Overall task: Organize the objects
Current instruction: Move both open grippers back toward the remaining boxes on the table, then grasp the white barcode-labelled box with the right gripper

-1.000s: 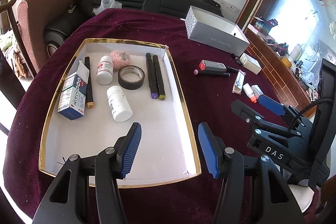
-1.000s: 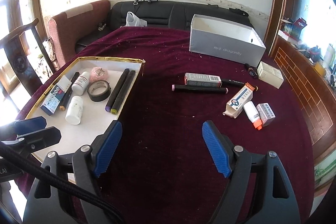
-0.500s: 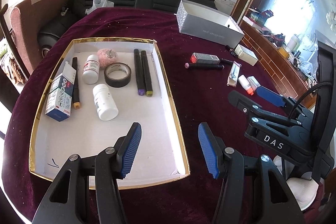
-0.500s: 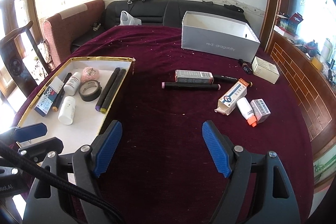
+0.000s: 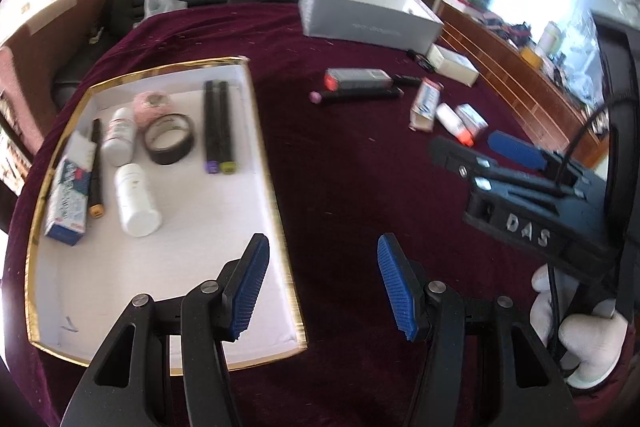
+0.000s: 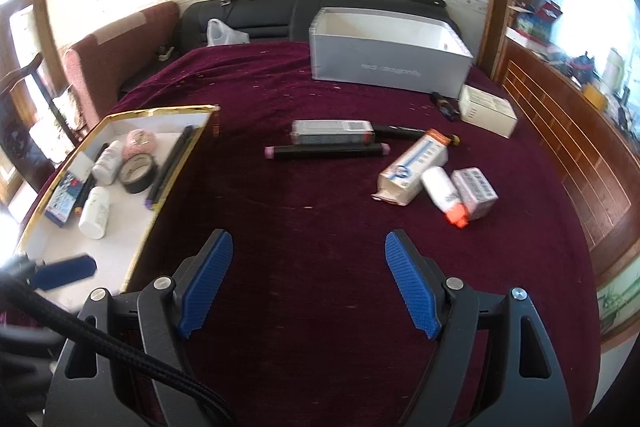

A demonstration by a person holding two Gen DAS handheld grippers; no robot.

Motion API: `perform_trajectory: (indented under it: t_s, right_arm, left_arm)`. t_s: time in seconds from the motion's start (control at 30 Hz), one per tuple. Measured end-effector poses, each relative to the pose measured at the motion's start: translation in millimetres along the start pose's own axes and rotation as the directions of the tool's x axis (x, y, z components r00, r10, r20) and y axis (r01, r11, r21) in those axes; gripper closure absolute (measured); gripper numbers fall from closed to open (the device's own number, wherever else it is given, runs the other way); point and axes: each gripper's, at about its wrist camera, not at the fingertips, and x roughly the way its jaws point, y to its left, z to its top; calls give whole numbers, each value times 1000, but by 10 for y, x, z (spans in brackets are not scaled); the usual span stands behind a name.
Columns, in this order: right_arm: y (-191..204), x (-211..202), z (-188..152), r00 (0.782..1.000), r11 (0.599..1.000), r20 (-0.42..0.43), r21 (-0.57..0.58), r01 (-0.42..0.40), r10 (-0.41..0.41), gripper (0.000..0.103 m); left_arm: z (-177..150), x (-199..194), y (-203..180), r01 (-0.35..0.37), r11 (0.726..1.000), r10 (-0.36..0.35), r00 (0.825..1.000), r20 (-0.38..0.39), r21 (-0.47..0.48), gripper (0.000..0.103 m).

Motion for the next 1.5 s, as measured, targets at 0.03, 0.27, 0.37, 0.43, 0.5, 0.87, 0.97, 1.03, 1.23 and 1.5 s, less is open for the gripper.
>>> perform_trajectory:
  t_s: [0.03,0.27,0.37,0.43,0.5,0.87,0.97,1.03,1.23,1.5]
  right_arm:
    - [-83,8,-7,1000,1000,-2,16,7,-7,24]
    - [-786,-26,-128,996,983,-41,160,86,-81,24]
    - [-1026,-81,-180,992,971,-52,204,121,-113,24]
    - [-1150,-101,-204,991,964,-58,231,133,-122,24]
    - [-1254,-118,-234,990,955,-65,262,136,-124,24]
    - [-1376,-67,-263,992,951,-80,285,121,-103,24]
    - [-1381,-44,-255,992,952,-82,283,117,-97,24]
    - [-1395,-22,-249,992,952,-85,283,116,-96,24]
    - [-1451,45,-229,991,950,-98,288,119,-94,24]
    - [-1472,127,-194,989,950,-118,286,124,-93,24]
  left_arm:
    - [-8,34,-105,9,1000,-8,1000,-3,26,53]
    - [12,290,-666,63,987,-58,998,-34,149,53]
    - [38,356,-859,74,978,-69,997,-35,195,53]
    - [62,401,-987,74,971,-68,997,-31,227,53]
    - [82,437,-1075,83,966,-77,996,-33,244,53]
    - [110,540,-1200,93,963,-80,995,-62,251,53]
    - [137,580,-1210,97,965,-82,994,-69,243,53]
    - [142,607,-1230,99,965,-83,994,-74,244,53]
    - [146,686,-1276,114,964,-93,991,-97,242,53]
    - [219,766,-1208,123,969,-103,989,-103,214,53]
